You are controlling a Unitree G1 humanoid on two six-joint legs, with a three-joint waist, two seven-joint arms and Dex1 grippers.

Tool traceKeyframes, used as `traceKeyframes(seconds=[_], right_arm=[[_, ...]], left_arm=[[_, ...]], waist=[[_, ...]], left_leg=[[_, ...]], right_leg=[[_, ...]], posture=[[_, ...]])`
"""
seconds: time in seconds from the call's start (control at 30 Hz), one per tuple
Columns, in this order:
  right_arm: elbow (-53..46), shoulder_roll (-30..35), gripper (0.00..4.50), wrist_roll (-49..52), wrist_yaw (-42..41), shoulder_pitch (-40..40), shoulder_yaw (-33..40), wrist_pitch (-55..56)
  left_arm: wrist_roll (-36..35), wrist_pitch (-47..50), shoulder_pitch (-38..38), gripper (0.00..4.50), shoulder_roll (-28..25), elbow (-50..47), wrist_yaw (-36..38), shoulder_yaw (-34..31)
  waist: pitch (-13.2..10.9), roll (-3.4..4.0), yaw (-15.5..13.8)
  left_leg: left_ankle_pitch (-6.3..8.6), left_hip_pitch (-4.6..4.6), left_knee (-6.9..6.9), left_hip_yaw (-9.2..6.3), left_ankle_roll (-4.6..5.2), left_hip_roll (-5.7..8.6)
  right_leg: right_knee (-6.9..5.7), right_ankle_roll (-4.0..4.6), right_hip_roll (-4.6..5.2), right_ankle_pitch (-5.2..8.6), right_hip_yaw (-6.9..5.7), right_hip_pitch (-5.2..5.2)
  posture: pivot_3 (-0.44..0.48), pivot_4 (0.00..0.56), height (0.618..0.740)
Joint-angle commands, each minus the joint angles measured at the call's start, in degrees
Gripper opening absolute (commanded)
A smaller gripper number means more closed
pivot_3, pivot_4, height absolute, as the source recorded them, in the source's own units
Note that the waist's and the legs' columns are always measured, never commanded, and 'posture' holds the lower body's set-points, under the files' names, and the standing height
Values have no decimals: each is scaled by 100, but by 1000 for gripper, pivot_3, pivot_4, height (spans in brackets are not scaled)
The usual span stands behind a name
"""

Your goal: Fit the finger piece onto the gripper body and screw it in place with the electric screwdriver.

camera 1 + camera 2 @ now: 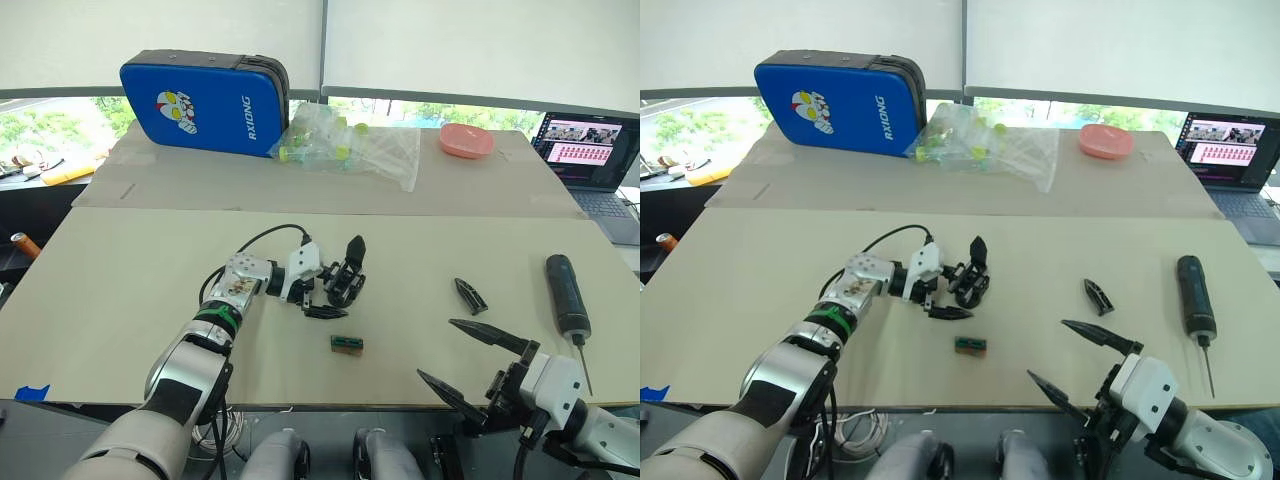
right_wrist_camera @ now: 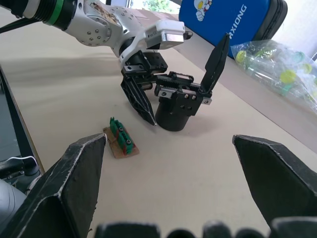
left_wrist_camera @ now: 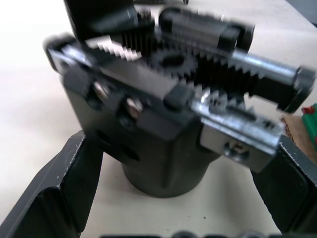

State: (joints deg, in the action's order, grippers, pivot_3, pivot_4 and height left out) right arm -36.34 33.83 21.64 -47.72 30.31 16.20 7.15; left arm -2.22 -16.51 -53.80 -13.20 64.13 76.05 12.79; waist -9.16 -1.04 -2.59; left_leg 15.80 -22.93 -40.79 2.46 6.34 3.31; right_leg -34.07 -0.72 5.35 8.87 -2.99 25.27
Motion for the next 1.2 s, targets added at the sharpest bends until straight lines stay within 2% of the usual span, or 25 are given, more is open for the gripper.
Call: traceKeyframes(seconds=[0.03, 0.1, 0.17, 0.2, 0.27, 0.3, 0.43, 0.57, 0.67, 0.8, 1.03, 1.2], right_arm=[[-204, 3, 4500, 31, 52, 78, 173, 80], [-204, 4, 4500, 27, 61, 98, 177, 92], [-200, 8, 4500, 23, 65, 103, 173, 96], [-194, 9, 4500, 19, 67, 97, 167, 98], [-185, 13, 4500, 12, 75, 74, 155, 92], [-184, 16, 4500, 10, 75, 67, 150, 89], [-199, 5, 4500, 8, 75, 94, 144, 90], [-214, -22, 4500, -12, 81, 152, 122, 111], [-223, -45, 4500, -36, 104, 167, 83, 116], [-242, -53, 4500, -47, 115, 150, 47, 86], [-217, -40, 4500, -45, 112, 75, 29, 61], [-193, -78, 4500, -101, 147, 56, 23, 91]], left_arm=[[57, -180, -236, 4482, -2, 176, -6, -155], [53, -205, -232, 4482, 0, 235, 39, -207], [43, -200, -202, 3973, 14, 252, 106, -248], [3, -170, -169, 3661, 39, 225, 166, -289], [-79, -114, -106, 2666, 85, 153, 245, -381], [-107, -111, -66, 2316, 98, 92, 251, -423], [-208, 163, 238, 2301, 47, -558, 201, -510], [-157, 900, 760, 2301, -124, -1828, -33, -404], [-75, 1689, 1284, 2301, -214, -3049, -598, -378], [78, 2363, 1665, 2301, -275, -4022, -1140, -241], [35, 3137, 1801, 2301, -200, -4743, -1540, -21], [32, 3136, 2045, 2301, -205, -4874, -1593, 86]], waist=[[0, 0, 5], [0, 0, 10], [0, 0, 10], [0, 0, 9], [0, 0, 8], [0, 0, 9], [0, 0, 9], [0, 0, 14], [1, 2, 25], [0, 1, 24], [0, 2, 10], [1, 2, 13]], left_leg=[[0, 0, -1, 0, 0, 0], [0, 1, -1, 0, 0, 0], [0, 0, -2, 0, 0, -1], [0, 0, -2, 0, 0, -1], [0, -1, -2, 0, 0, 0], [1, -1, -2, 0, 2, 0], [3, -5, -1, 0, 4, -1], [4, -11, -1, 0, 5, -1], [6, -14, -1, 0, 0, -1], [24, -12, -2, 0, -41, -1], [19, 5, -2, 0, -53, -2], [19, 4, -1, 0, -53, -2]], right_leg=[[-1, -6, 0, 4, 0, 0], [-1, -9, 0, 5, 0, -1], [0, -10, 0, 4, 0, -1], [0, -9, 0, 4, 1, -1], [0, -10, 0, 4, 1, 0], [0, -7, 0, 2, 1, 0], [0, 7, 0, -6, 1, 4], [0, 8, 1, -6, 2, 10], [0, 9, 1, -7, 5, 15], [-2, 9, 1, -7, 9, 13], [-6, -27, -1, 12, 8, -1], [-5, -25, -2, 11, 9, 1]], posture=[[0, 150, 740], [0, 150, 740], [0, 150, 740], [0, 150, 740], [0, 150, 740], [0, 150, 740], [0, 150, 740], [0, 150, 740], [0, 150, 740], [0, 150, 740], [0, 150, 740], [0, 150, 740]])
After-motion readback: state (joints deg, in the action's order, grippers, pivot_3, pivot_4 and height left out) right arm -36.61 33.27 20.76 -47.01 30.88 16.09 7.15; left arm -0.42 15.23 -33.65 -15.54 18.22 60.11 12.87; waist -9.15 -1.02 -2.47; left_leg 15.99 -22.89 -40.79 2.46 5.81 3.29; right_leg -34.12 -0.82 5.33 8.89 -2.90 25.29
